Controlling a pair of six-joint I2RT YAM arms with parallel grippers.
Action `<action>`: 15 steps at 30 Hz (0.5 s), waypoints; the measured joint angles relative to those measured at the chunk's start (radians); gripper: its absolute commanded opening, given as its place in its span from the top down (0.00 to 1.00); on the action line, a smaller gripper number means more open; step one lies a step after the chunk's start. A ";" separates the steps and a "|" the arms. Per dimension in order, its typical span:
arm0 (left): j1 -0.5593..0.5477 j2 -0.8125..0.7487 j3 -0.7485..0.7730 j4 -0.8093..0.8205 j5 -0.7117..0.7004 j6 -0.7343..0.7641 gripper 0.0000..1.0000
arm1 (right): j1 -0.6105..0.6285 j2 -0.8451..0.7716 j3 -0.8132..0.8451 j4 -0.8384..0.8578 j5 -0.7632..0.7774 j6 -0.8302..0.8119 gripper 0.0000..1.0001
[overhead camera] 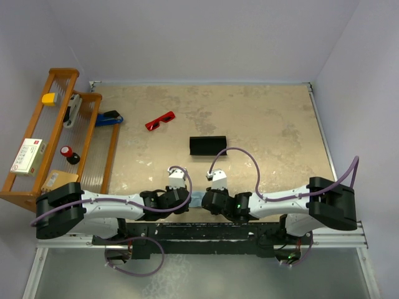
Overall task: Organize the sunglasses
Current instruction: Pick up the glasses cleaning cloth from the center of the board.
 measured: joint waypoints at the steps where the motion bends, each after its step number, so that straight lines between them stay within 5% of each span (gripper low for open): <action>1: 0.000 0.000 0.000 0.000 0.000 0.000 1.00 | 0.002 0.000 0.000 -0.002 0.000 0.004 0.80; 9: -0.006 0.000 0.000 0.000 0.000 -0.002 1.00 | 0.005 0.000 0.000 -0.017 0.018 0.028 0.99; 15: -0.006 0.000 -0.001 0.002 0.000 -0.003 1.00 | 0.005 0.000 0.000 -0.019 0.018 0.037 1.00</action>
